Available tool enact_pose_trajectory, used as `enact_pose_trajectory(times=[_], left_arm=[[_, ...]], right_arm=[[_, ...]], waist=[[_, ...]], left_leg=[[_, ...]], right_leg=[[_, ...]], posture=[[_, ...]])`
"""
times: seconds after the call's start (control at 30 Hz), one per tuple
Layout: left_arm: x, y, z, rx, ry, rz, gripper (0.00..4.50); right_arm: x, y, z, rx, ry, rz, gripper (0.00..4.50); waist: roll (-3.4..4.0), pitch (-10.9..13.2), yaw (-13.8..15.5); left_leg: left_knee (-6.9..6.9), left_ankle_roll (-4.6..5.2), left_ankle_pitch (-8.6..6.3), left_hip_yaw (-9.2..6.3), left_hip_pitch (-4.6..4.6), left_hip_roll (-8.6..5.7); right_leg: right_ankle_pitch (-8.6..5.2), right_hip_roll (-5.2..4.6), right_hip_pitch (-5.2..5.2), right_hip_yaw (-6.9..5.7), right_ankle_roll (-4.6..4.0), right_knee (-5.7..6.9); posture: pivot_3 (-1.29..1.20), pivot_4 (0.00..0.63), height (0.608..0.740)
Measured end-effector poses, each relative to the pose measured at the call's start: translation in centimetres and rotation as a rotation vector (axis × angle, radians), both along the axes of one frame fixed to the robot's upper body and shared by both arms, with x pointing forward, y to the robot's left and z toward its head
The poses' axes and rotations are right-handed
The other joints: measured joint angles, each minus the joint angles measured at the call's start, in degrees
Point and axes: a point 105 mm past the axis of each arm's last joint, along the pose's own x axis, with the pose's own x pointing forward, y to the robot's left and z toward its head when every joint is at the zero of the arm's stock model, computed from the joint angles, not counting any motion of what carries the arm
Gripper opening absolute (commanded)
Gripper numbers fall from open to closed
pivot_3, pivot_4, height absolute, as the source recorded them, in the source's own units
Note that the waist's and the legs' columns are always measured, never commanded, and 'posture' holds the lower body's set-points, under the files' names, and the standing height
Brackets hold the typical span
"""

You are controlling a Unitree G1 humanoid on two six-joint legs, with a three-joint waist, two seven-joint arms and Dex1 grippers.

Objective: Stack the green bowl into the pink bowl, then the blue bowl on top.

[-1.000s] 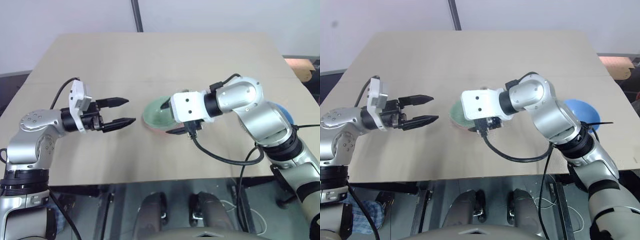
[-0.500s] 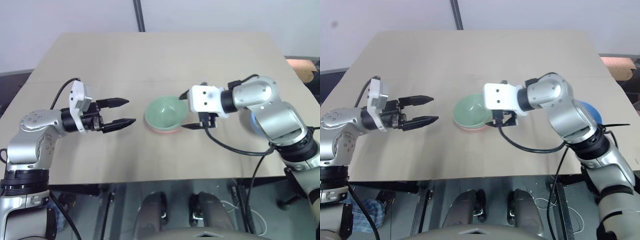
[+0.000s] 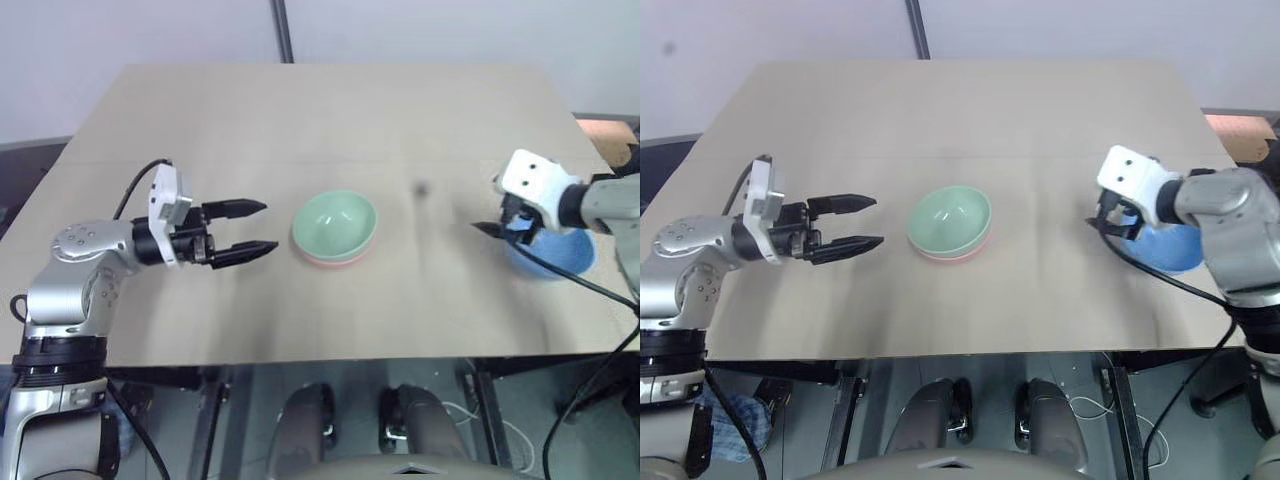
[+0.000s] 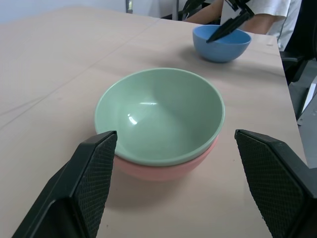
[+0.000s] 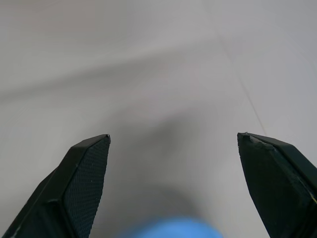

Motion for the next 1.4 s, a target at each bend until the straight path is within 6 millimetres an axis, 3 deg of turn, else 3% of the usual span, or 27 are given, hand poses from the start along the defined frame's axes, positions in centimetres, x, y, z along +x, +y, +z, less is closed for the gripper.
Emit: enact_pose_trajectory(times=[0.3, 0.63, 0.77, 0.8, 0.87, 0.9, 0.97, 1.13, 1.4], left_arm=[[0.5, -0.4, -0.2, -0.003, -0.002, -0.042, 4.03], [0.6, -0.8, 0.2, -0.007, -0.018, -0.084, 4.03], [0.7, -0.6, 0.0, -0.003, -0.007, -0.083, 4.03], [0.6, -0.6, 0.0, -0.003, -0.007, -0.085, 4.03], [0.6, -0.6, 0.0, -0.003, -0.007, -0.085, 4.03], [0.7, -0.6, 0.0, -0.005, -0.006, -0.086, 4.03], [0.7, -0.6, 0.0, -0.005, -0.006, -0.086, 4.03], [0.7, -0.6, 0.0, -0.006, -0.006, -0.084, 4.03], [0.6, -0.6, 0.0, -0.007, -0.005, -0.082, 4.03]], right_arm=[[-1.8, -1.8, -1.4, 0.255, 0.147, -0.319, 4.45], [-2.8, -1.7, -3.0, 0.312, 0.243, -0.443, 4.45], [-3.7, -1.7, -4.6, 0.320, 0.316, -0.483, 4.45], [-3.7, -1.6, -4.8, 0.320, 0.323, -0.489, 4.06], [-3.7, -1.6, -4.8, 0.319, 0.320, -0.490, 3.79], [-3.7, -1.5, -4.8, 0.315, 0.314, -0.486, 3.03], [-3.7, -1.4, -4.8, 0.313, 0.314, -0.480, 2.40], [-3.6, -1.1, -4.7, 0.309, 0.308, -0.460, 0.02], [-3.5, -1.1, -4.6, 0.303, 0.300, -0.449, 0.02]], waist=[[0.00, 0.0, 0.0], [-0.01, 0.0, -0.1], [-0.02, 0.0, 0.0], [-0.02, 0.0, 0.0], [-0.02, 0.0, -0.1], [-0.02, 0.0, -0.1], [-0.02, 0.0, -0.1], [-0.02, 0.0, -0.1], [-0.02, 0.0, -0.1]], left_leg=[[-0.03, 0.05, -0.03, -0.03, -0.02, -0.01], [-0.05, 0.06, -0.04, -0.04, -0.02, -0.01], [-0.06, 0.08, -0.05, -0.05, -0.03, -0.02], [-0.06, 0.22, -0.13, -0.04, -0.03, -0.02], [-0.06, 0.22, -0.13, -0.05, -0.03, -0.02], [-0.06, 0.23, -0.13, -0.05, -0.03, -0.02], [-0.06, 0.23, -0.14, -0.05, -0.03, -0.02], [-0.06, 0.23, -0.14, -0.05, -0.03, -0.02], [-0.06, 0.23, -0.14, -0.05, -0.03, -0.02]], right_leg=[[0.00, -0.01, 0.00, 0.00, 0.00, -0.01], [0.00, 0.00, -0.01, -0.01, 0.00, -0.02], [0.00, 0.00, -0.01, -0.02, 0.00, -0.03], [0.00, 0.00, -0.01, -0.01, 0.00, -0.03], [0.00, 0.00, -0.01, -0.01, 0.00, -0.03], [0.00, 0.01, -0.01, -0.02, 0.00, -0.03], [0.00, 0.01, -0.01, -0.01, 0.01, -0.03], [0.00, 0.01, -0.01, -0.01, 0.01, -0.04], [0.00, 0.01, -0.01, -0.01, 0.01, -0.04]], posture=[[0.00, 0.150, 0.740], [0.00, 0.150, 0.740], [0.00, 0.150, 0.740], [0.00, 0.150, 0.740], [0.00, 0.150, 0.740], [0.00, 0.150, 0.740], [0.00, 0.150, 0.740], [0.00, 0.150, 0.740], [0.00, 0.150, 0.740]])
